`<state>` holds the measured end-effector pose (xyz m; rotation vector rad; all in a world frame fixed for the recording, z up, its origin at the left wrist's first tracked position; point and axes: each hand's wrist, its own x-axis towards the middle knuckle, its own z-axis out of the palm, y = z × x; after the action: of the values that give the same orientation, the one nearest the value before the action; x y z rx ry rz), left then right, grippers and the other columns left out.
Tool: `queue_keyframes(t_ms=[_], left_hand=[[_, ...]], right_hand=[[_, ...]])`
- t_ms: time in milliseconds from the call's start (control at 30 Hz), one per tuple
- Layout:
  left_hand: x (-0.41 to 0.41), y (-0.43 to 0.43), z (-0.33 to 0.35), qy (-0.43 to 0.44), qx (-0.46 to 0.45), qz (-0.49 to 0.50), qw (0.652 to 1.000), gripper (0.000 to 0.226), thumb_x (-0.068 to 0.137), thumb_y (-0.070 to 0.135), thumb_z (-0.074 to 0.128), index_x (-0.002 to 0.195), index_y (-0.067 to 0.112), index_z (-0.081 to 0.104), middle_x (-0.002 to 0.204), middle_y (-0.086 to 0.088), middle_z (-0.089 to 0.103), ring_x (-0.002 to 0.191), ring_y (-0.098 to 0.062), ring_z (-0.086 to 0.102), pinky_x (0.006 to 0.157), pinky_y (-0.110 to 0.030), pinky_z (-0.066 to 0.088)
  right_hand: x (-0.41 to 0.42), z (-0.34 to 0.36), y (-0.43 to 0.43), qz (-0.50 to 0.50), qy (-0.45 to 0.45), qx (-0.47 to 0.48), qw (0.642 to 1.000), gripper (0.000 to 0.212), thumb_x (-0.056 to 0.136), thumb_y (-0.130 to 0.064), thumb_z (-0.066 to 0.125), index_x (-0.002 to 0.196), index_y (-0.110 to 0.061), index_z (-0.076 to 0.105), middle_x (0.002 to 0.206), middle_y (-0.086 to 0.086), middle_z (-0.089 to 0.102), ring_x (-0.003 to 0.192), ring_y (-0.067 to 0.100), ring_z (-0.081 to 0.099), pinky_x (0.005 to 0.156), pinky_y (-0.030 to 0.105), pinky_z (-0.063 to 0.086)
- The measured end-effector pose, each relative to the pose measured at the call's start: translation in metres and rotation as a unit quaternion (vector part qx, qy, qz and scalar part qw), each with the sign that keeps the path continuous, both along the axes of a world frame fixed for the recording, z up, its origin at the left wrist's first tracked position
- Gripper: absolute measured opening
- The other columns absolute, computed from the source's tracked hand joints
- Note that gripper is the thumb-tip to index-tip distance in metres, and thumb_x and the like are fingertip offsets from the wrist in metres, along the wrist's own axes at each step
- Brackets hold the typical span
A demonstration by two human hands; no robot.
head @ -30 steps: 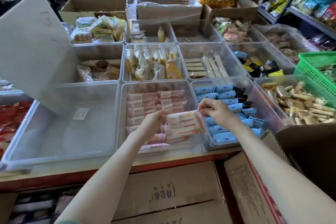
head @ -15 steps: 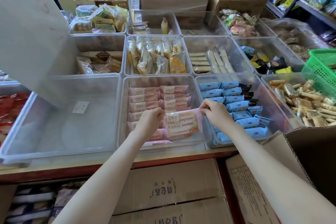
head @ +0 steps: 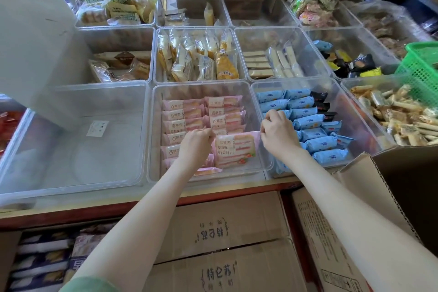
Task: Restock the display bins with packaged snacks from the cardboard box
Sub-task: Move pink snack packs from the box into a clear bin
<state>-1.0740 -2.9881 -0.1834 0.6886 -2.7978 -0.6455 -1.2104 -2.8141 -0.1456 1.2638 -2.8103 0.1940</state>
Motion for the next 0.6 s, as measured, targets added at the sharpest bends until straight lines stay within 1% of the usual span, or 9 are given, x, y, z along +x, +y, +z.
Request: queue_keyframes(t_ms=[67, 133, 233, 300, 333, 400, 433, 533, 600], left_hand=[[0.005, -0.003, -0.003, -0.042, 0.000, -0.030, 0.999, 0.021, 0.090, 0.006, 0.048, 0.089, 0.007, 0.069, 0.089, -0.008, 0.069, 0.078, -0.027, 0.054, 0.065, -0.030, 0.034], [0.008, -0.004, -0.008, -0.080, -0.009, -0.058, 0.995, 0.022, 0.092, 0.011, 0.049, 0.095, 0.011, 0.071, 0.098, -0.005, 0.070, 0.093, -0.027, 0.059, 0.077, -0.032, 0.040], [0.010, 0.001, -0.016, -0.121, -0.031, -0.056, 0.991, 0.024, 0.094, 0.014, 0.048, 0.101, 0.016, 0.071, 0.114, -0.006, 0.067, 0.119, -0.028, 0.051, 0.096, -0.037, 0.036], [0.008, 0.004, -0.019, -0.145, -0.032, -0.045, 0.988, 0.022, 0.093, 0.010, 0.050, 0.101, 0.015, 0.070, 0.123, -0.008, 0.064, 0.128, -0.028, 0.044, 0.100, -0.038, 0.033], [0.008, 0.005, -0.018, -0.160, -0.029, -0.044, 0.986, 0.022, 0.092, 0.008, 0.051, 0.101, 0.015, 0.069, 0.124, -0.008, 0.063, 0.126, -0.028, 0.045, 0.097, -0.036, 0.035], [0.005, 0.005, -0.015, -0.190, -0.010, -0.042, 0.981, 0.023, 0.090, 0.005, 0.050, 0.102, 0.015, 0.067, 0.125, -0.009, 0.061, 0.112, -0.028, 0.054, 0.087, -0.033, 0.041], [0.004, 0.005, -0.012, -0.208, 0.004, -0.042, 0.977, 0.025, 0.089, 0.004, 0.050, 0.105, 0.015, 0.066, 0.128, -0.009, 0.060, 0.109, -0.028, 0.056, 0.085, -0.033, 0.043], [0.002, 0.007, -0.004, -0.248, 0.014, -0.049, 0.967, 0.037, 0.088, 0.000, 0.045, 0.118, 0.014, 0.061, 0.131, -0.009, 0.057, 0.109, -0.028, 0.058, 0.085, -0.035, 0.048], [0.002, 0.011, 0.000, -0.242, 0.005, -0.047, 0.969, 0.035, 0.090, 0.002, 0.043, 0.120, 0.012, 0.059, 0.127, -0.010, 0.059, 0.108, -0.028, 0.058, 0.088, -0.038, 0.050]], right_hand=[[0.005, 0.001, -0.002, 0.007, 0.004, 0.081, 0.997, 0.011, 0.084, -0.002, 0.052, 0.088, 0.001, 0.062, 0.115, 0.015, 0.047, 0.106, 0.032, 0.041, 0.078, 0.036, 0.032], [0.014, 0.002, -0.006, 0.017, 0.010, 0.154, 0.988, 0.020, 0.085, -0.003, 0.047, 0.098, -0.002, 0.062, 0.127, 0.013, 0.040, 0.115, 0.030, 0.036, 0.087, 0.036, 0.030], [0.024, -0.003, -0.012, 0.020, 0.027, 0.210, 0.977, 0.027, 0.088, -0.007, 0.046, 0.110, -0.007, 0.062, 0.134, 0.011, 0.035, 0.125, 0.029, 0.030, 0.101, 0.040, 0.024], [0.026, -0.009, -0.017, 0.015, 0.039, 0.233, 0.972, 0.028, 0.089, -0.008, 0.048, 0.114, -0.009, 0.061, 0.135, 0.010, 0.034, 0.128, 0.029, 0.027, 0.108, 0.043, 0.018], [0.027, -0.012, -0.020, 0.014, 0.043, 0.241, 0.969, 0.030, 0.087, -0.007, 0.050, 0.115, -0.010, 0.061, 0.134, 0.010, 0.034, 0.129, 0.029, 0.026, 0.110, 0.044, 0.015], [0.028, -0.018, -0.024, 0.020, 0.054, 0.259, 0.964, 0.034, 0.085, -0.005, 0.052, 0.117, -0.010, 0.060, 0.134, 0.009, 0.035, 0.130, 0.029, 0.025, 0.113, 0.045, 0.011], [0.029, -0.020, -0.024, 0.026, 0.062, 0.270, 0.961, 0.035, 0.085, -0.005, 0.052, 0.119, -0.010, 0.059, 0.134, 0.009, 0.036, 0.131, 0.029, 0.025, 0.114, 0.045, 0.009], [0.032, -0.022, -0.023, 0.029, 0.051, 0.278, 0.959, 0.038, 0.087, -0.007, 0.049, 0.124, -0.012, 0.054, 0.137, 0.009, 0.036, 0.137, 0.028, 0.019, 0.115, 0.049, 0.004], [0.034, -0.018, -0.020, 0.021, 0.010, 0.249, 0.968, 0.041, 0.086, -0.006, 0.047, 0.127, -0.012, 0.050, 0.141, 0.009, 0.034, 0.140, 0.025, 0.016, 0.115, 0.049, 0.007]])
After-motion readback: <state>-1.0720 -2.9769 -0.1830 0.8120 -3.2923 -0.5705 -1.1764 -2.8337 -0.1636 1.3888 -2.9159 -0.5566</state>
